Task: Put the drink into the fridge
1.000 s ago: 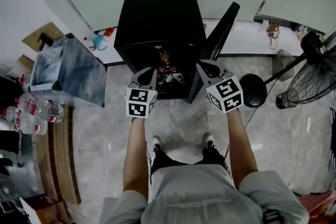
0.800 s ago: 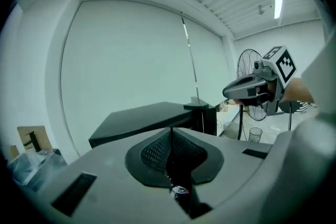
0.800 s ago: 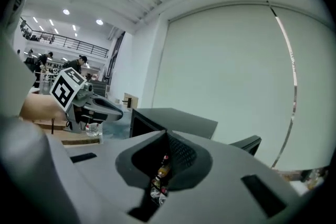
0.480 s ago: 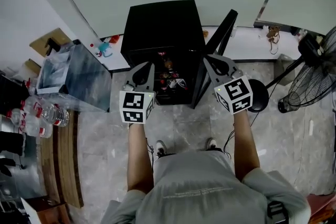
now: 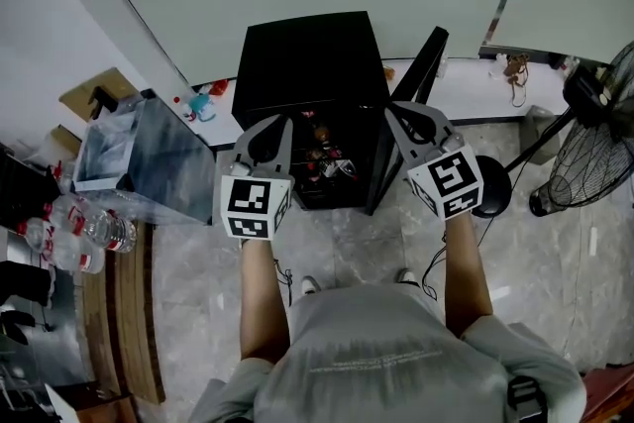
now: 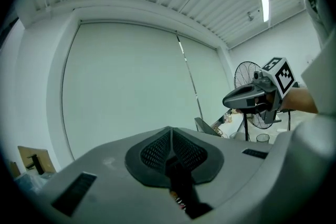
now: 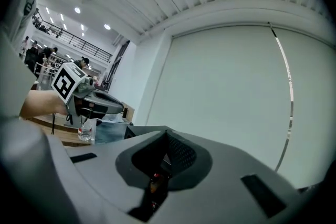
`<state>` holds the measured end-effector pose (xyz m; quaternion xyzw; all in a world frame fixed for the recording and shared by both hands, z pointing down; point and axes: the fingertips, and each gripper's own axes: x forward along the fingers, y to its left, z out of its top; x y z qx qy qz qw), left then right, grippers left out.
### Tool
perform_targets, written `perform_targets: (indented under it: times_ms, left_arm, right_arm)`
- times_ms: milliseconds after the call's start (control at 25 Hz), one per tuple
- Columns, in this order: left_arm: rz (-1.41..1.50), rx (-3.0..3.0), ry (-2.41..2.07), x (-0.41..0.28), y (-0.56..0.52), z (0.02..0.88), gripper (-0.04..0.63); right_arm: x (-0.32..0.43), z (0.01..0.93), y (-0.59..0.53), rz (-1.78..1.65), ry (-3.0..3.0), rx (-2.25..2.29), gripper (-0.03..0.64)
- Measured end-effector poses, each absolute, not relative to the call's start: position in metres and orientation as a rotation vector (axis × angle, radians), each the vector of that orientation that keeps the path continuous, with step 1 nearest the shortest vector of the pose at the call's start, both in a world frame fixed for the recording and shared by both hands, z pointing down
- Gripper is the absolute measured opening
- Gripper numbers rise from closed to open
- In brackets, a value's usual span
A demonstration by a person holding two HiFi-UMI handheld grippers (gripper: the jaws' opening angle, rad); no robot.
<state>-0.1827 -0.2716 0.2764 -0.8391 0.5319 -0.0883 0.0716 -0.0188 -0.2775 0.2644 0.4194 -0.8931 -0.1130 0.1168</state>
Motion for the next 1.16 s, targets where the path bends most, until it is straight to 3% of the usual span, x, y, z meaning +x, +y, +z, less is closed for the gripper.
perform_targets:
  times_ms: [1160]
  left_arm:
    - [-0.313,-2.527,1.641,-0.189,-0.288,0.289,0.021]
  right_arm:
    - [-0.033,0.277,-0.298,-0.33,-2.59,1.181,0.167]
